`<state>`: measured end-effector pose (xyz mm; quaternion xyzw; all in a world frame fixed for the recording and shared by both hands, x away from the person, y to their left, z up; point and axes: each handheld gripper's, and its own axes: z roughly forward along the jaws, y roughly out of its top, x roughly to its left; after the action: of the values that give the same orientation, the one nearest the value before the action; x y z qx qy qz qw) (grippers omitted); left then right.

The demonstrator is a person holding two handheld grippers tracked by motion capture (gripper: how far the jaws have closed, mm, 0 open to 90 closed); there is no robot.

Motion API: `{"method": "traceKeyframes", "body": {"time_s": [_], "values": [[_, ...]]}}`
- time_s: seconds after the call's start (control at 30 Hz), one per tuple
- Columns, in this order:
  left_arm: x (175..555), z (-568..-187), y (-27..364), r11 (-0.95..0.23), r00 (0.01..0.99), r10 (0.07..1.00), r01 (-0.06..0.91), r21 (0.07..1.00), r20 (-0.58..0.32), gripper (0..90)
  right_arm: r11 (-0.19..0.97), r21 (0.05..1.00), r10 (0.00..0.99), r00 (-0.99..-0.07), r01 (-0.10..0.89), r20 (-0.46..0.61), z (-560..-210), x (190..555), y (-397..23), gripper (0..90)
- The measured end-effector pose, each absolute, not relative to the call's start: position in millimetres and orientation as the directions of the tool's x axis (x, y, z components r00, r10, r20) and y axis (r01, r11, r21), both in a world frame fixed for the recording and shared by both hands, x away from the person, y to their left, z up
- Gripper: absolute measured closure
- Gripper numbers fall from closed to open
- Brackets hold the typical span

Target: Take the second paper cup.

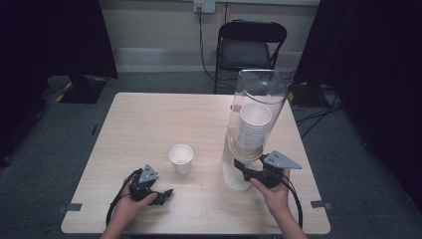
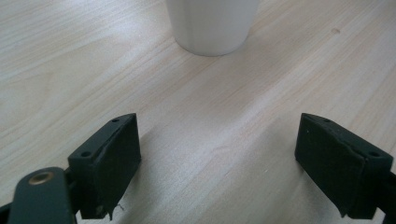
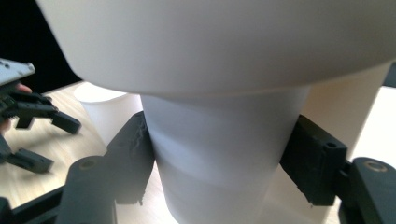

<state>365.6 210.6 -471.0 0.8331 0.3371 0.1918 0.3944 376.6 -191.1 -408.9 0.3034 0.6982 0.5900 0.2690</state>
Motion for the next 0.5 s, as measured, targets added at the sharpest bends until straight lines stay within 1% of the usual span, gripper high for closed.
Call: {"method": "traceKeyframes", "body": {"time_s": [0.17,0.2,0.23,0.27,0.3,0.33,0.4,0.47,0.5], "values": [[366,-471,211,-0.462,0.699,0.713,0.41,0.787,0.055,13.8,0.131,0.985,0.74,-0.672,0.115,-0.021,-409,377,-191,32.2],[366,-471,211,-0.459,0.7,0.712,0.408,0.79,0.052,13.8,0.151,0.982,0.742,-0.669,0.112,-0.038,-409,378,-191,32.6],[366,-471,211,-0.459,0.7,0.712,0.408,0.789,0.052,13.8,0.228,0.966,0.747,-0.659,0.124,-0.092,-412,379,-189,34.3],[366,-471,211,-0.459,0.7,0.713,0.41,0.788,0.051,13.8,0.248,0.958,0.749,-0.656,0.143,-0.096,-420,380,-191,35.5],[366,-471,210,-0.457,0.699,0.713,0.411,0.789,0.049,13.8,0.217,0.965,0.751,-0.657,0.145,-0.07,-425,380,-194,35.5],[366,-471,210,-0.457,0.699,0.714,0.409,0.79,0.051,13.8,0.218,0.963,0.753,-0.655,0.16,-0.062,-423,380,-193,35.5],[366,-471,210,-0.457,0.698,0.714,0.41,0.789,0.051,13.5,0.252,0.952,0.742,-0.666,0.173,-0.075,-422,382,-194,35.8],[366,-471,210,-0.457,0.698,0.714,0.411,0.789,0.05,13.3,0.321,0.921,0.74,-0.665,0.221,-0.098,-434,386,-195,36.1],[366,-471,210,-0.456,0.698,0.714,0.411,0.789,0.049,13.1,0.325,0.921,0.737,-0.667,0.215,-0.104,-439,387,-196,36.3]]}}
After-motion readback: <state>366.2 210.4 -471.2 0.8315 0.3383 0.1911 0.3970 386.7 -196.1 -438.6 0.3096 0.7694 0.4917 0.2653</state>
